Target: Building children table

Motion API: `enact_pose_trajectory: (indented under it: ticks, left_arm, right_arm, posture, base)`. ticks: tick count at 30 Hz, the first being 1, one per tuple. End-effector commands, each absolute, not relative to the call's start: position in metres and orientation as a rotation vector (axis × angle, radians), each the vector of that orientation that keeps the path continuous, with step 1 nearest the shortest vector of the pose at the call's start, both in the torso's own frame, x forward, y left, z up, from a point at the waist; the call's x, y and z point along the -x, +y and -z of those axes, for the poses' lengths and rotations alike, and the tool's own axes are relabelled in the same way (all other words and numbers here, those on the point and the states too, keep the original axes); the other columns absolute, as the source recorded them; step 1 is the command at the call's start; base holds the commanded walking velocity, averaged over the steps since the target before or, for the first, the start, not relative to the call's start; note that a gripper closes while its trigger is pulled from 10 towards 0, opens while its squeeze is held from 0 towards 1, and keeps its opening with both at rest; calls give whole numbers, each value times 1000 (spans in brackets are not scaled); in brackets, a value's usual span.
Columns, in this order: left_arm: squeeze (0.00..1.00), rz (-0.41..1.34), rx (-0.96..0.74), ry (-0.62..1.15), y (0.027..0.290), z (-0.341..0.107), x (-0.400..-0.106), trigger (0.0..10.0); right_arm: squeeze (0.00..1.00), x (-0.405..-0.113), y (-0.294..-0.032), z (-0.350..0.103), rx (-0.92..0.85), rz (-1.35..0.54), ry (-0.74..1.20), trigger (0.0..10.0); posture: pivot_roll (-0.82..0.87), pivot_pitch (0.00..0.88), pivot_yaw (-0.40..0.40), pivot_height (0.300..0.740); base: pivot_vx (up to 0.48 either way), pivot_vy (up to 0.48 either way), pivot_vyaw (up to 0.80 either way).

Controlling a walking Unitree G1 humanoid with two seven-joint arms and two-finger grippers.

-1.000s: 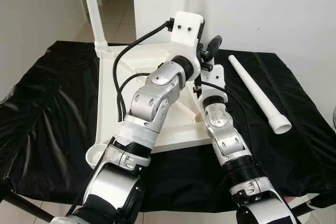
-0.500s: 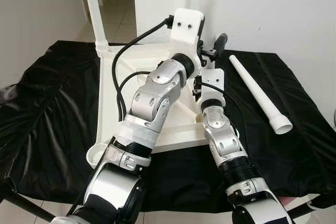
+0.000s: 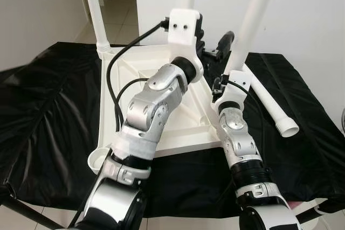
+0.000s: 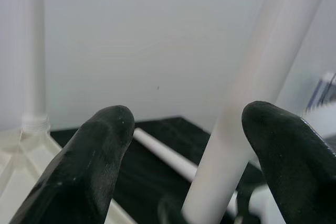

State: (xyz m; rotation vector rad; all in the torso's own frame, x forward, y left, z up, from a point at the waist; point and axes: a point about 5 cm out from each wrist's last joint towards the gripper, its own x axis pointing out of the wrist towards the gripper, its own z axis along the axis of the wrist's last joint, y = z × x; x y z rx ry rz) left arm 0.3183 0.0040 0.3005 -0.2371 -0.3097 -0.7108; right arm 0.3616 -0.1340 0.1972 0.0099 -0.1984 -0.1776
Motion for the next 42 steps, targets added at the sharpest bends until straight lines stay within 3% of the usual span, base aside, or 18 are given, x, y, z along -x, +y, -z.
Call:
enact_pose_trajectory:
  ticks: [1, 17, 31, 42]
  left_arm:
    - [0, 805, 150, -283, 1, -285, -314, 10000]
    - [0, 681, -51, -207, 25, -221, -308, 10000]
    - [0, 918, -263, -208, 23, -184, -274, 10000]
    - [0, 1014, -261, -161, 25, -175, -264, 10000]
  right_arm:
    - [0, -357, -136, -196, 2, 165, -205, 10000]
    - [0, -339, -145, -184, 85, 81, -238, 10000]
    - [0, -319, -153, -168, 102, 87, -210, 10000]
    - [0, -303, -155, -161, 101, 97, -192, 10000]
  posture:
    - [-10, 22, 5, 740]
    - [-18, 7, -1, 740]
    - [-27, 7, 12, 740]
    - [-46, 21, 32, 740]
  base:
    - [0, 0, 0]
    - [0, 0, 0]
    - [0, 0, 0]
    - [0, 0, 0]
